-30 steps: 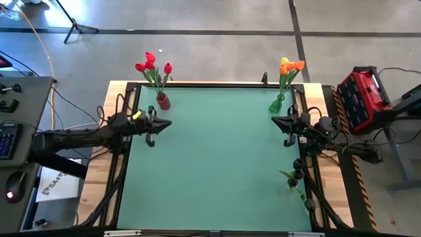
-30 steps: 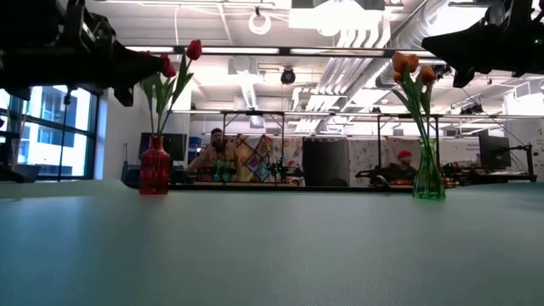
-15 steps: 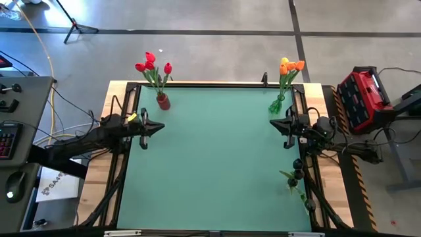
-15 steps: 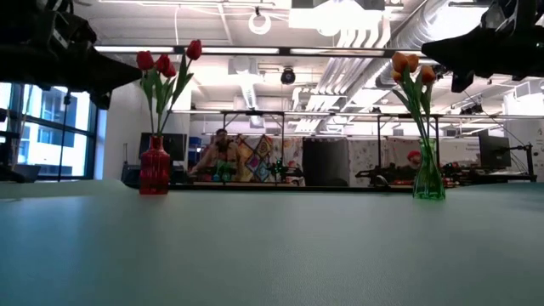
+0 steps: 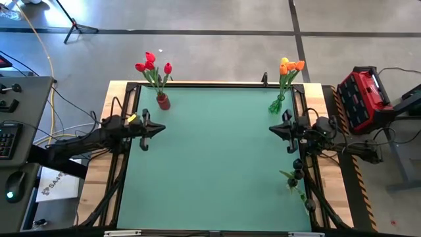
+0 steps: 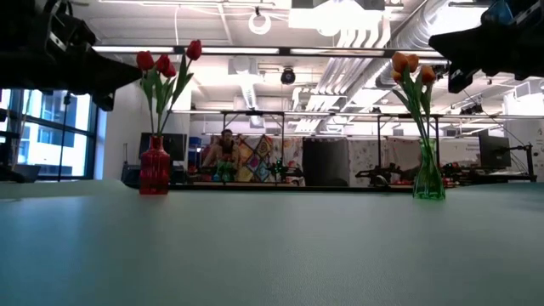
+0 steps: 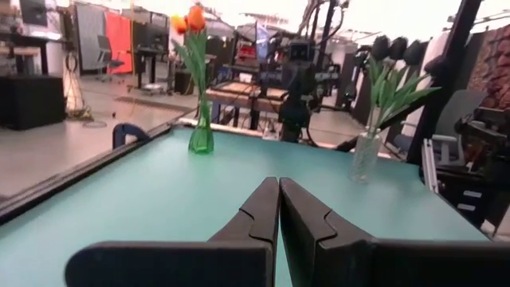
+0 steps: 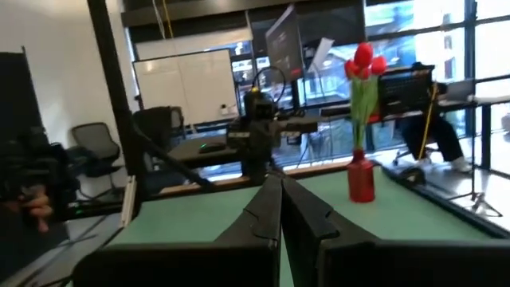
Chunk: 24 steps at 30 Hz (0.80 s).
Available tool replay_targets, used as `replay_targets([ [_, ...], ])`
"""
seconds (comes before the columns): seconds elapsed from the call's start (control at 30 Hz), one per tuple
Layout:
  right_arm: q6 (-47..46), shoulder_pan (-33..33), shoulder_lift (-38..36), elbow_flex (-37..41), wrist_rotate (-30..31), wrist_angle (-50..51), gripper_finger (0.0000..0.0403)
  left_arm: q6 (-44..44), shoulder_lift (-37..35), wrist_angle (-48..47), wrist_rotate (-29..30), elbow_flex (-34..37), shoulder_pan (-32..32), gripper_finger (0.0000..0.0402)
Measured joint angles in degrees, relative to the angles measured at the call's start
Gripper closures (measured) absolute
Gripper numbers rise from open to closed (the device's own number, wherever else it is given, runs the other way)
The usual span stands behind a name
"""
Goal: Sort flowers into vase by color
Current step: Return to Home Position
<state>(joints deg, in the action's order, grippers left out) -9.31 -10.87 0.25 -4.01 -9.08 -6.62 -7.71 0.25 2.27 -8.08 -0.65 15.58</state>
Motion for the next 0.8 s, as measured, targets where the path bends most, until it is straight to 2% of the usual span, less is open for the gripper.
replay_targets([
  [0.37, -3.0, 0.2, 1.4, 0.3, 1.5, -1.8, 0.0403, 0.5, -0.1, -0.4, 1.7, -0.1, -3.6, 0.0401],
  [0.5, -4.8, 2.3, 3.2, 3.4, 2.1, -3.9, 0.0403, 1.4, -0.1, -0.7, 3.4, -0.1, -4.6, 0.0401],
  [0.8, -0.9, 4.3, 2.1, 3.4, 3.4, -2.6, 0.0403, 3.3, 0.1, -1.1, 5.9, -0.1, -5.9, 0.0401],
])
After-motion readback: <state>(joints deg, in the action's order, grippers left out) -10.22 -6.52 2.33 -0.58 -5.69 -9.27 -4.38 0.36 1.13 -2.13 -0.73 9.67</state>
